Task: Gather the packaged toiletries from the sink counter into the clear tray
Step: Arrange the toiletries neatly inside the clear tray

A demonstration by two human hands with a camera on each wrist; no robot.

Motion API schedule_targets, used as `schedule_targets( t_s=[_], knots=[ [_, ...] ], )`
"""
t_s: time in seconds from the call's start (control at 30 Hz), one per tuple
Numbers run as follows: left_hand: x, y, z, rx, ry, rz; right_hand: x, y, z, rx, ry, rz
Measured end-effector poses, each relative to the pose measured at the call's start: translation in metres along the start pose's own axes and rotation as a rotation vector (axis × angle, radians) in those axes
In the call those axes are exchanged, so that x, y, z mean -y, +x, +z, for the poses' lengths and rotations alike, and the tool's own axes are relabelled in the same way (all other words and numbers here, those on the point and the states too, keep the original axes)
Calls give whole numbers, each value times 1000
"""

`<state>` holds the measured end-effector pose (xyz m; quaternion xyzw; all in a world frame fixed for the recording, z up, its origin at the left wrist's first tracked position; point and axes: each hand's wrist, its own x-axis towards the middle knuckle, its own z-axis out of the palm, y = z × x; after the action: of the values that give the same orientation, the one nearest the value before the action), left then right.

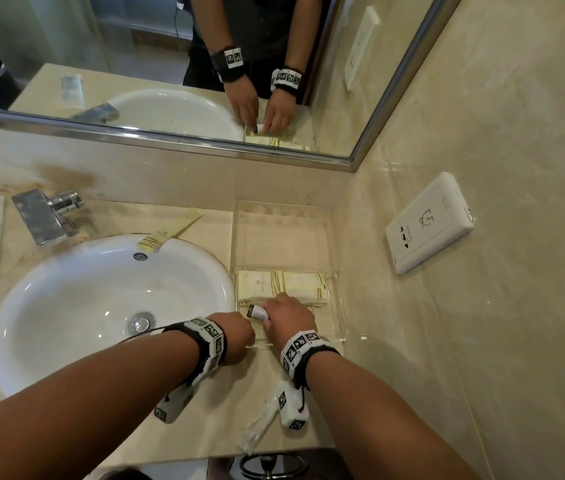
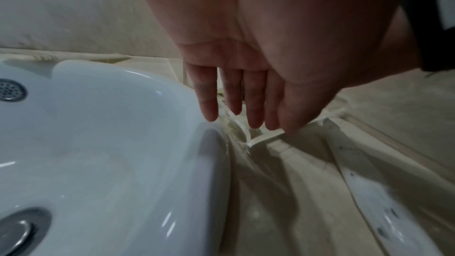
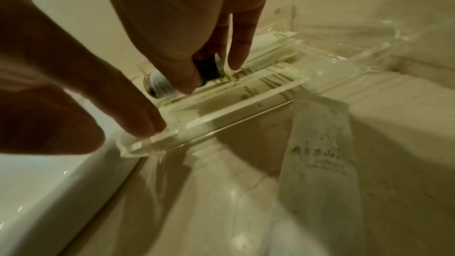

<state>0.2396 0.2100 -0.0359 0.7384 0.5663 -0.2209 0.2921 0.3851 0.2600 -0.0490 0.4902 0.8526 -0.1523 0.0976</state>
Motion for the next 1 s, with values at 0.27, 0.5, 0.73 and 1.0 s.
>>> schedule_targets(
  t_s=[0.27,0.5,0.73,1.0],
  knots=[
    [4,-3,9,-32,79,96,20,4,9,-43,-129,-86],
    [-3,2,15,-9,102,100,17,6,20,-68,-22,-16],
    [-7,5,15,-3,97,87,8,0,23,-80,136,3],
    [-4,0,11,-2,74,78,4,-6,26,-91,156,-10]
  ],
)
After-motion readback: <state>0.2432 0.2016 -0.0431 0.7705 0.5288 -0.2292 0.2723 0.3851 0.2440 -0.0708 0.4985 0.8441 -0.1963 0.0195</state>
